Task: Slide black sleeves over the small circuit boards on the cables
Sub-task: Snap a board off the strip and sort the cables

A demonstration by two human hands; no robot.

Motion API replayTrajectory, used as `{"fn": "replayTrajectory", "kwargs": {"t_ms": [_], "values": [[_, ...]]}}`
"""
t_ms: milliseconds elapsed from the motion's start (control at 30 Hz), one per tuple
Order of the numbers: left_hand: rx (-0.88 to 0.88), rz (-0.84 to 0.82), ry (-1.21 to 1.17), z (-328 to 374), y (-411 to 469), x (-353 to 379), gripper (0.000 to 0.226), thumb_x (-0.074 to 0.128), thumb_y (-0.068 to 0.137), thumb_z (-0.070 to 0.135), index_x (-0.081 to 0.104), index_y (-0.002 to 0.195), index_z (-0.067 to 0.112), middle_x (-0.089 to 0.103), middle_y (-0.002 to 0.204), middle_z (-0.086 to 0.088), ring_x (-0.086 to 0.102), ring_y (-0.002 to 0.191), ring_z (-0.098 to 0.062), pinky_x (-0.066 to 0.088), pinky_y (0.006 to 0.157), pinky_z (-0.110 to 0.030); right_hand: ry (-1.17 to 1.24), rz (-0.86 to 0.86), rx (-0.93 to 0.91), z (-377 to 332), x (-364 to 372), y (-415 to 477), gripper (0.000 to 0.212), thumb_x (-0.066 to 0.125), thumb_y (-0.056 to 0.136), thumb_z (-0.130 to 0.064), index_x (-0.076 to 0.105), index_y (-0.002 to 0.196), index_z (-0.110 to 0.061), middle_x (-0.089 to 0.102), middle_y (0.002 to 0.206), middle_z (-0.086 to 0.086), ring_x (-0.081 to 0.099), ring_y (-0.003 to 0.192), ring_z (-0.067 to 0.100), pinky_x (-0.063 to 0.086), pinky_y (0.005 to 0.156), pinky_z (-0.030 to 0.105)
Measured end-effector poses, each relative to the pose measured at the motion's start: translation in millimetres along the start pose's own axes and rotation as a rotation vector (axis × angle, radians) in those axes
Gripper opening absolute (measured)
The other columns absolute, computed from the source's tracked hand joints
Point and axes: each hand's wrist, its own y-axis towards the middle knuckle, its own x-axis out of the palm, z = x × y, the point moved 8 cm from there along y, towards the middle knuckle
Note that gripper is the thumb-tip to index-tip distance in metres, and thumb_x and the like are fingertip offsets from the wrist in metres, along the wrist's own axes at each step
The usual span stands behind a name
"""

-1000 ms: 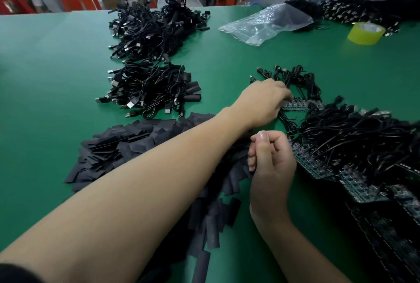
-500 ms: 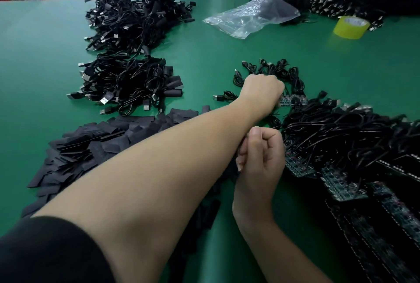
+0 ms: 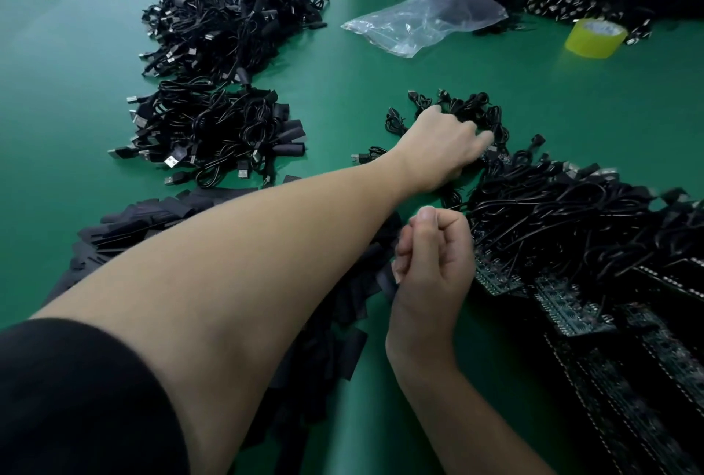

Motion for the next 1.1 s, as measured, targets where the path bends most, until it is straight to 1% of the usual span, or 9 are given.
{"fn": "replayTrajectory", "kwargs": {"t_ms": [100, 267, 333, 433, 533, 700, 867, 1000, 1100], "values": [[0.04, 0.033, 0.077, 8, 1, 1, 0.034, 0.049, 0.098, 0.005, 0.049, 0.131, 0.013, 0.062, 0.113, -0.007, 0.061, 0.101, -0.03, 0.041, 0.074, -0.039, 0.0, 0.008, -0.003, -1, 0, 0, 0.021, 0.05, 0.099, -0.023, 0.048, 0.083, -0.009, 0.044, 0.071, 0.01, 0.036, 0.062, 0.02, 0.032, 0.056, 0.031], [-0.001, -0.041, 0.027, 10, 14, -8, 0.061, 0.055, 0.088, -0.009, 0.036, 0.143, 0.008, 0.054, 0.093, -0.005, 0.057, 0.076, -0.029, 0.037, 0.056, -0.037, -0.024, 0.042, -0.003, 0, -5, 4, 0.014, 0.051, 0.1, -0.02, 0.053, 0.09, -0.009, 0.053, 0.074, 0.001, 0.046, 0.064, 0.015, 0.041, 0.058, 0.029], [-0.003, -0.039, 0.037, 9, 19, -11, 0.065, 0.057, 0.088, -0.007, 0.033, 0.146, 0.009, 0.054, 0.096, -0.006, 0.058, 0.08, -0.029, 0.036, 0.057, -0.037, -0.045, 0.068, 0.039, 6, -9, 7, 0.008, 0.052, 0.104, -0.015, 0.058, 0.101, -0.011, 0.061, 0.086, -0.003, 0.059, 0.077, 0.014, 0.048, 0.069, 0.028], [-0.015, -0.012, 0.097, 7, 20, -6, 0.057, 0.06, 0.091, 0.002, 0.036, 0.142, 0.008, 0.058, 0.116, -0.01, 0.06, 0.106, -0.031, 0.042, 0.078, -0.042, -0.063, 0.113, 0.082, 11, -14, 8, 0.015, 0.054, 0.101, -0.013, 0.06, 0.113, -0.02, 0.066, 0.113, 0.0, 0.065, 0.108, 0.013, 0.049, 0.089, 0.024], [-0.067, 0.002, 0.101, 2, 20, 1, 0.056, 0.062, 0.092, 0.007, 0.037, 0.142, 0.009, 0.055, 0.129, -0.011, 0.055, 0.118, -0.032, 0.041, 0.092, -0.044, -0.09, 0.14, 0.057, 7, -14, 6, 0.022, 0.053, 0.091, -0.02, 0.06, 0.11, -0.027, 0.064, 0.122, 0.002, 0.062, 0.118, 0.011, 0.047, 0.097, 0.026], [-0.055, 0.076, 0.065, -10, 15, -3, 0.039, 0.056, 0.095, 0.002, 0.051, 0.132, 0.012, 0.057, 0.124, -0.01, 0.057, 0.111, -0.031, 0.041, 0.089, -0.042, -0.178, 0.123, -0.024, -1, -13, 4, 0.024, 0.053, 0.091, -0.015, 0.059, 0.108, -0.031, 0.061, 0.124, 0.002, 0.058, 0.121, 0.013, 0.043, 0.113, 0.043], [-0.026, 0.116, 0.034, -28, 11, -23, 0.026, 0.046, 0.099, 0.007, 0.065, 0.114, 0.016, 0.063, 0.112, -0.006, 0.059, 0.107, -0.028, 0.036, 0.092, -0.04, -0.198, 0.083, -0.049, -5, -10, 5, 0.026, 0.053, 0.09, -0.014, 0.057, 0.109, -0.031, 0.059, 0.124, 0.0, 0.055, 0.121, 0.005, 0.038, 0.118, 0.04], [0.07, 0.209, -0.03, -40, 10, -52, 0.027, 0.045, 0.104, 0.027, 0.068, 0.118, 0.022, 0.067, 0.116, -0.002, 0.062, 0.107, -0.023, 0.032, 0.103, -0.036, -0.225, 0.062, -0.045, -3, -10, 8, 0.028, 0.054, 0.09, -0.014, 0.057, 0.115, -0.026, 0.057, 0.128, -0.001, 0.053, 0.123, 0.002, 0.034, 0.121, 0.039], [0.04, 0.251, -0.065, -58, 7, -75, 0.029, 0.047, 0.104, 0.035, 0.069, 0.122, 0.026, 0.068, 0.119, 0.0, 0.063, 0.109, -0.021, 0.036, 0.105, -0.035, -0.24, 0.046, -0.039, -2, -10, 8, 0.03, 0.054, 0.091, -0.015, 0.056, 0.118, -0.026, 0.056, 0.131, -0.004, 0.051, 0.126, 0.0, 0.034, 0.121, 0.037]]}}
